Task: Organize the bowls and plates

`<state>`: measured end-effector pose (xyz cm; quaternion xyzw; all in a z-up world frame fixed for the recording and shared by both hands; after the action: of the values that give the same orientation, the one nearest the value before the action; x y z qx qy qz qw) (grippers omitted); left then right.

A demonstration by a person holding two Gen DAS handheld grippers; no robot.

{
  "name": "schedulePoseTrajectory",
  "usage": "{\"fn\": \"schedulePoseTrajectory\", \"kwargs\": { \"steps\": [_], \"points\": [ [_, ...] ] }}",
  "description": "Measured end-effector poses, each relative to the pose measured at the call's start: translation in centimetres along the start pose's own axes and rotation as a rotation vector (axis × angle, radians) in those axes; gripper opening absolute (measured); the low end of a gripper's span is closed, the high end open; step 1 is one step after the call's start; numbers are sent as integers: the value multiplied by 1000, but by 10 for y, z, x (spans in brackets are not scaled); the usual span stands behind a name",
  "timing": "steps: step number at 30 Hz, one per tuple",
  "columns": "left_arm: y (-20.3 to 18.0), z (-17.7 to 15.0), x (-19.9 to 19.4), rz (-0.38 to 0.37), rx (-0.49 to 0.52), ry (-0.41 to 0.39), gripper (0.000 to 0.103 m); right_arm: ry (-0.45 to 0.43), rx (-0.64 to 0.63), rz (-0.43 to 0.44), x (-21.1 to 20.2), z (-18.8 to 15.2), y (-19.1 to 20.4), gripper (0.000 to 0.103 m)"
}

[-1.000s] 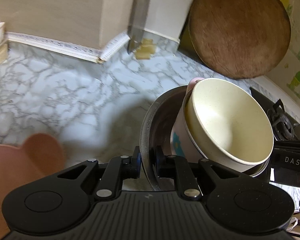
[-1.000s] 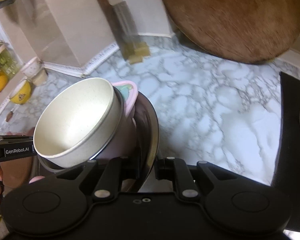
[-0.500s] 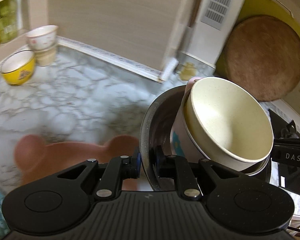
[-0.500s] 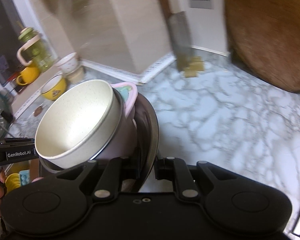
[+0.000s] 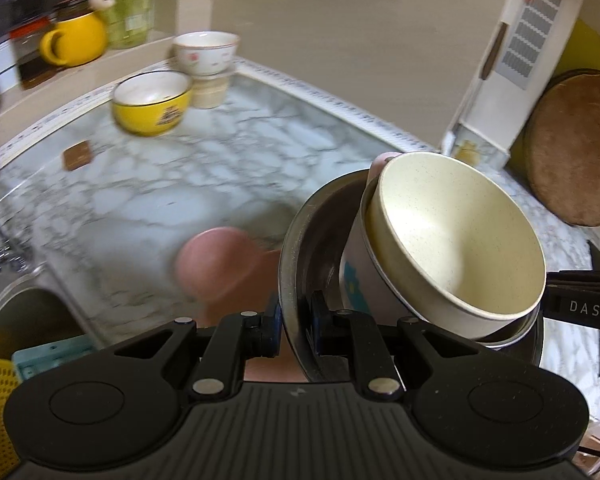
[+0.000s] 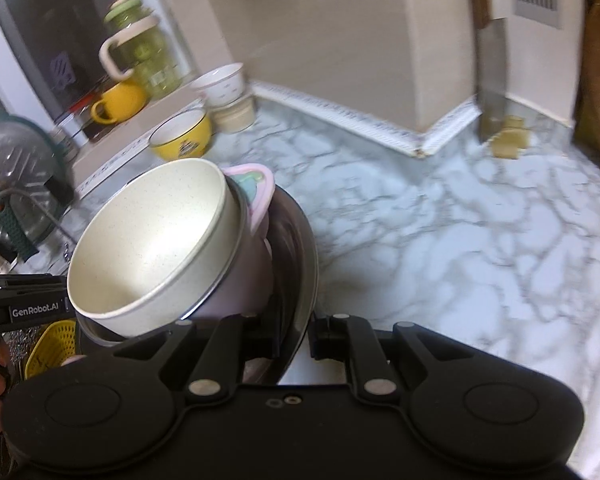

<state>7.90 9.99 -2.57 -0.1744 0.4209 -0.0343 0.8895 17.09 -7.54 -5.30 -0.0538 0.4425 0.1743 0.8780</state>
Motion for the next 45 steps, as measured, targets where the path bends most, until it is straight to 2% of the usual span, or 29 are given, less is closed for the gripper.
{"fn": "schedulePoseTrajectory", "kwargs": {
  "steps": [6,12,27,45],
  "points": [
    [29,-10,-4,32,-28,1,13,6,-28,33,18,-3,29,13],
    [37,-17,4,55,-8,8,13,31,-43,23,38,-8,41,13],
    [44,-27,21,76,2,22,14,57,-95,0,54,-18,47,14],
    [49,-29,18,73,-29,3,14,99,-92,-4,59,-23,50,18]
  ]
}}
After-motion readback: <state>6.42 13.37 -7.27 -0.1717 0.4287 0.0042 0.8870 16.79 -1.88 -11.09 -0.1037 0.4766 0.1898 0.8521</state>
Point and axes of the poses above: each gripper's, at about its wrist camera, not at the fingertips, and x roughly the way its jaws point, y to its left, z to its top, the point moved 2 cm from there along x, roughly the way its jaws point, and after that the axes turned 14 degrees about -z, right-handed, at the moved point
